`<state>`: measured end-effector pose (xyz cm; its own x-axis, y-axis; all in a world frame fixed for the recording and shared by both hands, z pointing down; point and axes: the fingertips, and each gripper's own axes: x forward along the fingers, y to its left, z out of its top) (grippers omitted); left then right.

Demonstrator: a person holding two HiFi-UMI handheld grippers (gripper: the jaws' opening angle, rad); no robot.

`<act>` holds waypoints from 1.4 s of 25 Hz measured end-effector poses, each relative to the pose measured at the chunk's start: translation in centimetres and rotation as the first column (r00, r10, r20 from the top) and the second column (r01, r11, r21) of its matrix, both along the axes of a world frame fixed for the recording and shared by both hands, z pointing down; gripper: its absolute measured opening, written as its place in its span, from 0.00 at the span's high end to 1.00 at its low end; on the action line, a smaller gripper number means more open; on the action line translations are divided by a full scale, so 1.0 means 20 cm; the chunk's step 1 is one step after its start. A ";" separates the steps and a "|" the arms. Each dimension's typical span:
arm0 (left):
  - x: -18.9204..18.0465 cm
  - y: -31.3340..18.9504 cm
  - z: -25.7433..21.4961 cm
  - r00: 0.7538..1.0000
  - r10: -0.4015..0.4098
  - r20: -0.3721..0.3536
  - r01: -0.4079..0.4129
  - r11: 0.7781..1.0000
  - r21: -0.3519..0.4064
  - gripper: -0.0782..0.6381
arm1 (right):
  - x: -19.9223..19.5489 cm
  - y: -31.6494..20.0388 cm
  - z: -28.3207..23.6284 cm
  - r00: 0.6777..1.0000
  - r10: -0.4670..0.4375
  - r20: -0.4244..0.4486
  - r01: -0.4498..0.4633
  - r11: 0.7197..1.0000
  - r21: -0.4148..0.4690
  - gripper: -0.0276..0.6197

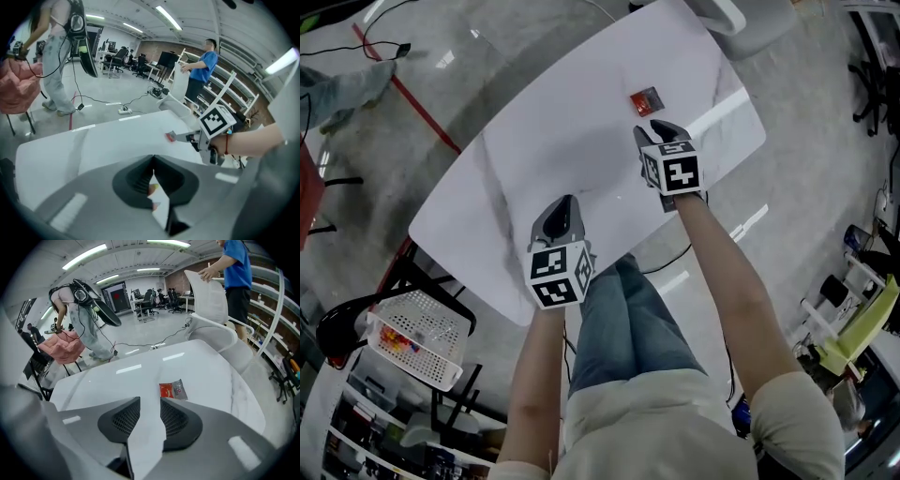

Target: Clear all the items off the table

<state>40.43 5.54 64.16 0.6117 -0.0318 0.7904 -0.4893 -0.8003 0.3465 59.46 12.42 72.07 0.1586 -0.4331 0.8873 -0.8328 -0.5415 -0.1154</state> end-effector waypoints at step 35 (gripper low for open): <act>0.01 -0.03 0.24 0.999 -0.008 0.038 0.010 0.999 -0.049 0.88 | 0.23 -0.08 0.37 0.995 -0.077 -0.057 0.068 0.985 -0.159 0.83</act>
